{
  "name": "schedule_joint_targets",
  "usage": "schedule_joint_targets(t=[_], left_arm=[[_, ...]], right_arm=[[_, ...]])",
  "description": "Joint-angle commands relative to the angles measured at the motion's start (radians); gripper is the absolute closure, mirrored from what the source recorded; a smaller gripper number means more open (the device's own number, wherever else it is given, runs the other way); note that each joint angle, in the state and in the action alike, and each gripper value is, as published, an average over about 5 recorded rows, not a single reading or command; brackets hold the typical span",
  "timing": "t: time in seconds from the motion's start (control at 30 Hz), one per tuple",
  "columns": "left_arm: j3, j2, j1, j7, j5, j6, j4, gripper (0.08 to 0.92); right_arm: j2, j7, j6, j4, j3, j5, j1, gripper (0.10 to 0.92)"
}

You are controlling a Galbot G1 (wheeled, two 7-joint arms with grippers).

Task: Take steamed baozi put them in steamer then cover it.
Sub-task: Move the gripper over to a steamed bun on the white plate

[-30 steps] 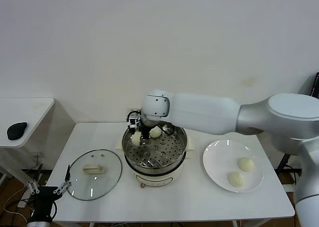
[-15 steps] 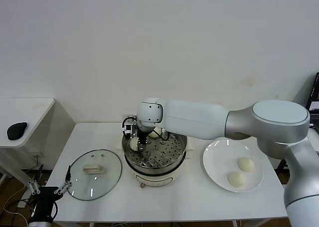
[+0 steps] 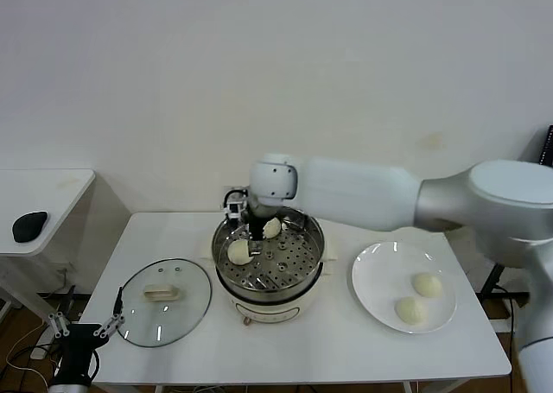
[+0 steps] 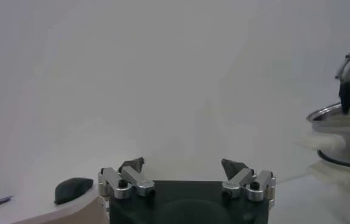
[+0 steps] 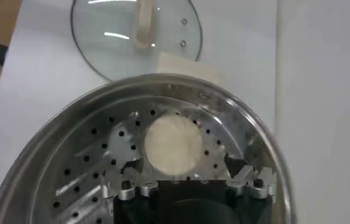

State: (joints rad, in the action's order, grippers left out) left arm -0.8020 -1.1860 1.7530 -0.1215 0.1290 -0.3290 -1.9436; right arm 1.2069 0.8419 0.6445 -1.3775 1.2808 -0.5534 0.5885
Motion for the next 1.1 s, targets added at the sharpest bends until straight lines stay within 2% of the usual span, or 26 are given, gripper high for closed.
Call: schedule_joint_targets(t=[0.03, 0.23, 0.4, 0.73, 1.1], left_arm=[[0.006, 0.008, 0.000, 0.000, -0.001, 0.010, -0.005, 0.177], [0.017, 0.012, 0.002, -0.001, -0.009, 0.010, -0.006, 0.177], [0.027, 0.016, 0.009, -0.001, -0.019, 0.011, -0.006, 0.177], [0.034, -0.004, 0.022, 0.000, -0.032, 0.010, -0.014, 0.177], [0.035, -0.016, 0.039, 0.000, -0.044, 0.006, -0.022, 0.177]], right_arm=[[-0.377, 0.202, -0.148, -0.216, 0.007, 0.117, 0.127, 0.203], [-0.662, 0.249, -0.229, -0.339, 0.064, 0.249, 0.111, 0.203], [-0.797, 0.256, -0.267, -0.385, 0.073, 0.349, 0.063, 0.203], [-0.907, 0.178, -0.286, -0.381, -0.014, 0.525, -0.197, 0.203], [-0.907, 0.126, -0.274, -0.313, -0.455, 0.632, -0.740, 0.203]])
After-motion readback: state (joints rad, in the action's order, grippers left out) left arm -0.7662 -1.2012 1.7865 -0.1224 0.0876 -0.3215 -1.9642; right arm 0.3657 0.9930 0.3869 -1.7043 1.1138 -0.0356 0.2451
